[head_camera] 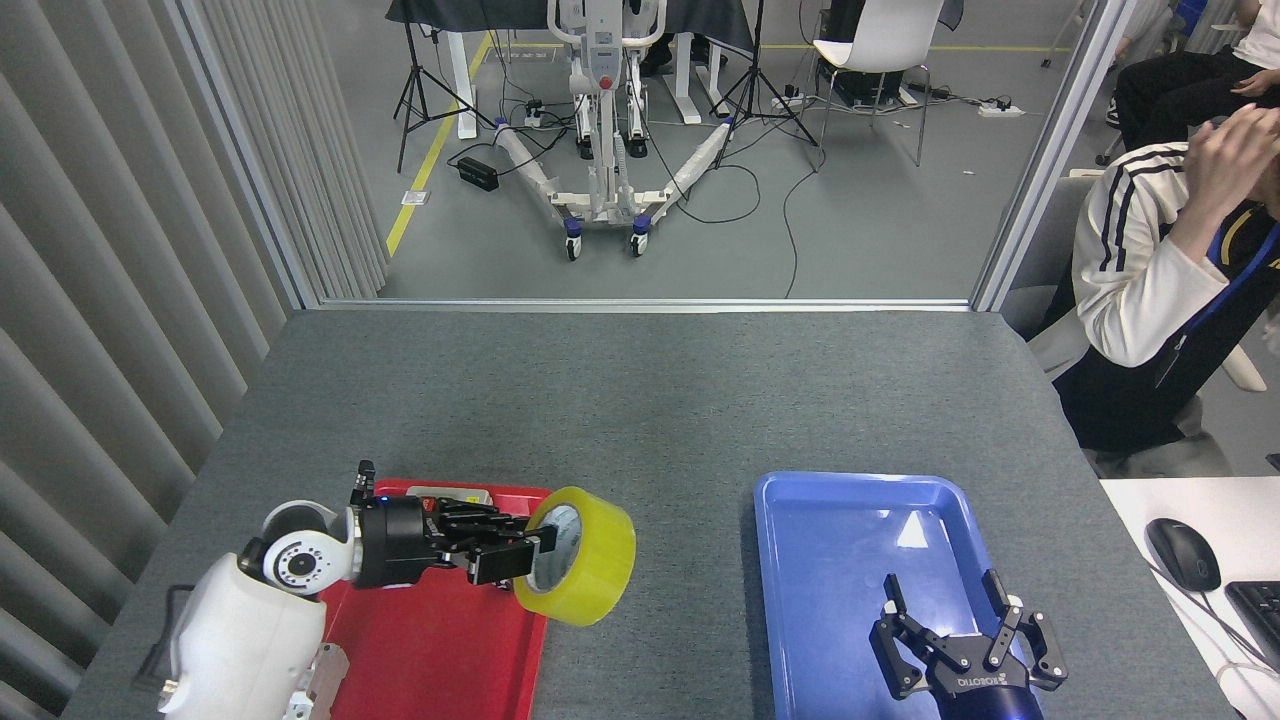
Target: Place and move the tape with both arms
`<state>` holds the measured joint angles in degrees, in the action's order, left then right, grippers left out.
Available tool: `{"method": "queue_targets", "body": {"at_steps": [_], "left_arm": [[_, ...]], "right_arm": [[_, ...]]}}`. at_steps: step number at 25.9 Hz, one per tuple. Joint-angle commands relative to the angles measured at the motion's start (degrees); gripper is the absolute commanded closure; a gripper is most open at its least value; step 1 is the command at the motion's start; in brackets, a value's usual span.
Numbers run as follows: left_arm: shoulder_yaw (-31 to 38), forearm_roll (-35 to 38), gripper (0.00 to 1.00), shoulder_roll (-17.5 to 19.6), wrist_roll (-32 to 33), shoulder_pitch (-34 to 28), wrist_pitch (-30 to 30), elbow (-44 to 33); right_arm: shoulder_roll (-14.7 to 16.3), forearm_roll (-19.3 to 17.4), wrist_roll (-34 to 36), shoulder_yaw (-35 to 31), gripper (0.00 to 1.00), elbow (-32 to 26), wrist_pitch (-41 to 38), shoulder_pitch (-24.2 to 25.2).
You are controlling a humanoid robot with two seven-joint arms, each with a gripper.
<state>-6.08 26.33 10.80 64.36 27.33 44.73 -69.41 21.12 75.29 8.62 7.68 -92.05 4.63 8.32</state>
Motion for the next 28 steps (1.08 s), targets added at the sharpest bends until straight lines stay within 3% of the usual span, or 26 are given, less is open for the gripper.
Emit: {"method": "queue_targets", "body": {"at_steps": [1,4,6,11,17,18,19,21,22,23,28], "left_arm": [[1.07,-3.92,1.0,-6.58,-0.11,0.09,0.27,3.85],[-0.25,-5.94,1.0,-8.87,-0.02,0.0,0.27,8.33],[-2.54,-6.2,1.0,-10.1,-0.02,0.09,0.27,8.33],[-4.03,-6.2,1.0,-12.91,-0.11,0.09,0.27,8.15],[-6.05,-6.29,1.0,-12.82,-0.11,-0.61,0.27,4.46],[-6.05,-6.2,1.0,-12.91,-0.02,-0.7,0.27,4.29],[-5.97,-6.2,1.0,-13.0,-0.02,-0.96,0.27,4.29],[-5.97,-6.29,1.0,-13.09,-0.02,-0.96,0.27,4.2],[-5.97,-6.29,1.0,-13.09,-0.11,-0.96,0.27,4.02],[-5.97,-6.29,1.0,-13.08,-0.11,-0.96,0.27,4.02],[-6.32,-6.29,1.0,-13.0,-0.11,-1.67,0.27,3.76]], "right_arm": [[1.12,-0.06,6.76,-0.12,0.0,-0.32,-16.14,0.03],[3.14,-0.5,10.18,-0.65,0.0,-1.02,-37.67,0.03],[3.14,-2.43,10.27,-0.12,0.0,-1.11,-45.67,-0.32],[2.61,-3.05,10.01,3.92,0.0,-1.11,-46.73,-2.6],[0.94,-2.35,9.83,11.04,0.0,-0.94,-46.38,-4.54],[0.94,-1.64,9.83,11.66,0.08,-0.85,-46.38,-4.54],[0.94,-0.5,9.83,12.19,0.24,-0.85,-46.38,-4.45],[0.86,2.31,9.83,12.19,0.76,-0.76,-46.38,-4.1],[0.94,3.37,9.83,12.19,0.95,-0.67,-46.38,-4.01],[0.94,3.81,9.83,12.19,1.0,-0.67,-46.29,-3.84],[0.94,3.72,10.18,11.4,1.0,-1.11,-42.07,-3.04]]}}
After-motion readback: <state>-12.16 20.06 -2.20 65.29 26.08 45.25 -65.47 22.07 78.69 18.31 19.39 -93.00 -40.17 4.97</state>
